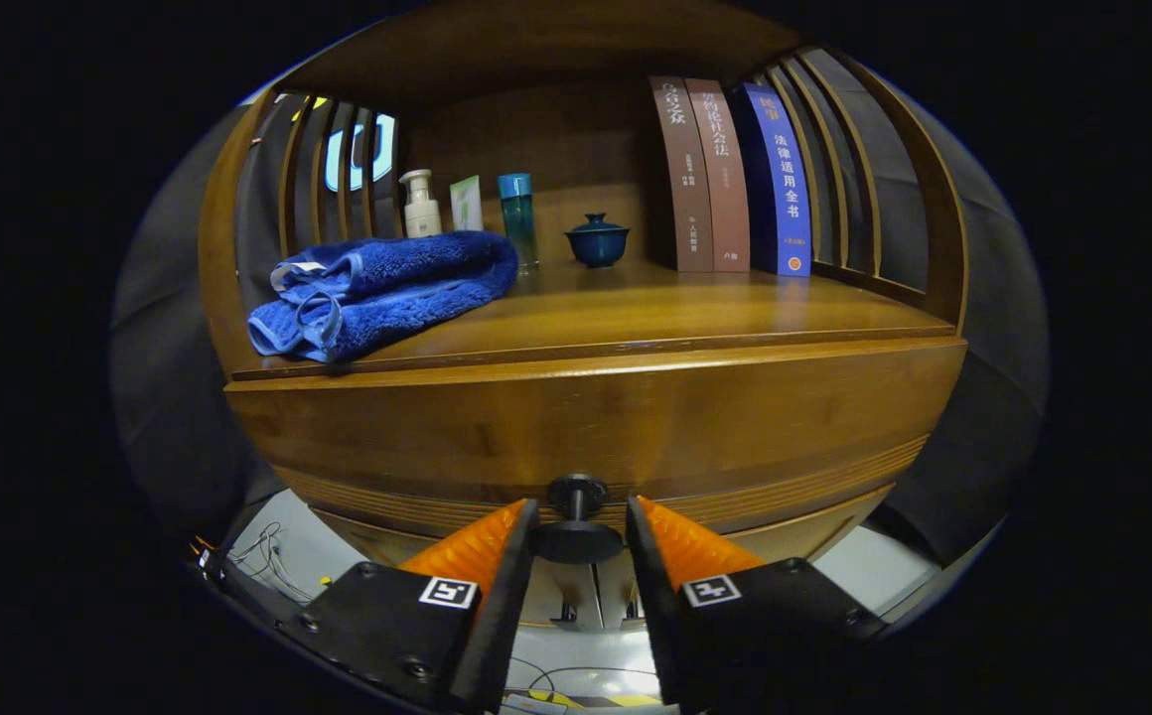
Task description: Pull open the drawer, take out the items inside it, and place them on the countertop above the cabinet.
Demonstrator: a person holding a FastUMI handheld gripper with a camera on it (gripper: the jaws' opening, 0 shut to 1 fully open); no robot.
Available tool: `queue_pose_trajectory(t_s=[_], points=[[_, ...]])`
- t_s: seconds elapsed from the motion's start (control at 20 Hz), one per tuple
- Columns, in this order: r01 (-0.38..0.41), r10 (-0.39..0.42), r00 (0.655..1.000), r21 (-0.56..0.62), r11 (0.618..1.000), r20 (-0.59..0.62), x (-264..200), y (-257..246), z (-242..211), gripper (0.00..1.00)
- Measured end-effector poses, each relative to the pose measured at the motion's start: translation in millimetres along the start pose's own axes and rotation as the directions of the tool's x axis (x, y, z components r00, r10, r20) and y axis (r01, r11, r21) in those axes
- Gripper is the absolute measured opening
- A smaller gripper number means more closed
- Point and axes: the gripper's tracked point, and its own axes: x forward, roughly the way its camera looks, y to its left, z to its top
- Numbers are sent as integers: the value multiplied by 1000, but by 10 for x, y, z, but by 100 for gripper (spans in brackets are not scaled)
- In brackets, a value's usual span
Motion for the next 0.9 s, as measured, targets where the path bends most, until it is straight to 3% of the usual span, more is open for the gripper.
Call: queue_pose_trajectory(t_s=[0.25,0.55,0.9], points=[[28,-28,1000,-28,999,9,-4,-8,-1,36],[44,-44,999,-16,999,-26,-94,-28,-36,36],[47,-48,997,-21,999,-59,-602,-28,-248,36]])
